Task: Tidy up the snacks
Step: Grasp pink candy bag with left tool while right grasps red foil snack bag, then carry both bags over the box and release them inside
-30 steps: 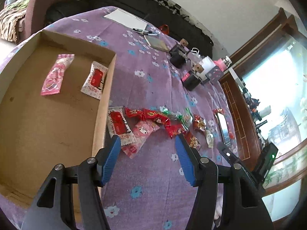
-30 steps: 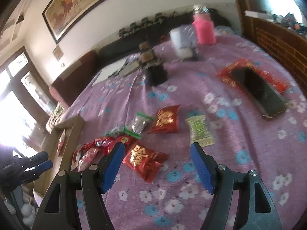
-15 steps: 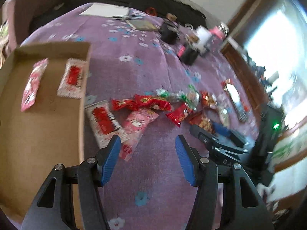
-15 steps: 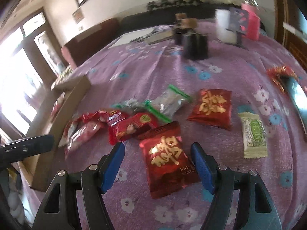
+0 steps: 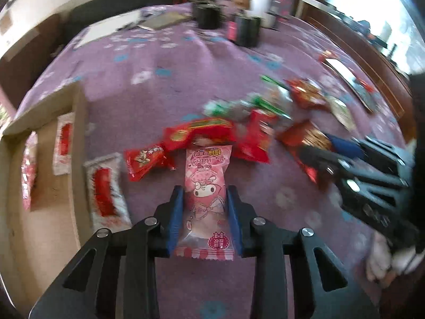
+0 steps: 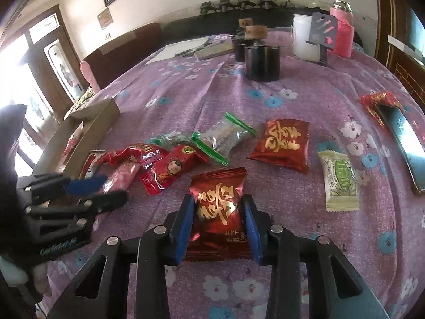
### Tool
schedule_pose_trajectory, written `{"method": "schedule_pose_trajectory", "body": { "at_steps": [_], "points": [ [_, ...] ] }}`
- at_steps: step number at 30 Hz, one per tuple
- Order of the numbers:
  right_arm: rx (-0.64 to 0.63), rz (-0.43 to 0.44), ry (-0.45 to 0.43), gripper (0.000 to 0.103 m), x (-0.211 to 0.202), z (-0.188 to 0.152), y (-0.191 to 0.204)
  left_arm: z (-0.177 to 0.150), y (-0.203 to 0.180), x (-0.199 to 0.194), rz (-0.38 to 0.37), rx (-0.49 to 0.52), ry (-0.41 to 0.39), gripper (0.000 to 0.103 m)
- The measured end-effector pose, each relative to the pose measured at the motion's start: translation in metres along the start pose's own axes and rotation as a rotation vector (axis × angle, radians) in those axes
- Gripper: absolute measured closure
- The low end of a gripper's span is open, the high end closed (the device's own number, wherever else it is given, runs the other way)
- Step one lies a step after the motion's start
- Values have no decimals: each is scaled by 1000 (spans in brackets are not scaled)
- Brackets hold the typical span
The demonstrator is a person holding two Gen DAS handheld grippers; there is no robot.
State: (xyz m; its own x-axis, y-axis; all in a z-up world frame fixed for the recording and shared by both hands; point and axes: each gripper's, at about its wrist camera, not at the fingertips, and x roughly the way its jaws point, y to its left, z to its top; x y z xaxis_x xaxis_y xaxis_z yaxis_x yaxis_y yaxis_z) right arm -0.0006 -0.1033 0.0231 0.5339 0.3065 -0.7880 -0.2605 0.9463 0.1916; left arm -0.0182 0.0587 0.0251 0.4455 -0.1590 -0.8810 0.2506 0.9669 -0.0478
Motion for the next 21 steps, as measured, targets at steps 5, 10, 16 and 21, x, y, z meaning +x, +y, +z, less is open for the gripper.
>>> {"method": "schedule_pose_trajectory", "body": {
  "at_steps": [5,10,16,21],
  "points": [
    [16,6,6,66,-1,0,-3,-5,-12,-4,-64,3,9,74],
    [19,6,5,66,-1,0,-4,-2,-27,2,20,28,-23,69],
    [30,3,-4,68,-1,0,-7,-2,-28,7,42,23,-73,52],
    [78,-9,-29,72,-6,1,-17,-5,-8,-4,-23,-71,-84,82]
  ]
}}
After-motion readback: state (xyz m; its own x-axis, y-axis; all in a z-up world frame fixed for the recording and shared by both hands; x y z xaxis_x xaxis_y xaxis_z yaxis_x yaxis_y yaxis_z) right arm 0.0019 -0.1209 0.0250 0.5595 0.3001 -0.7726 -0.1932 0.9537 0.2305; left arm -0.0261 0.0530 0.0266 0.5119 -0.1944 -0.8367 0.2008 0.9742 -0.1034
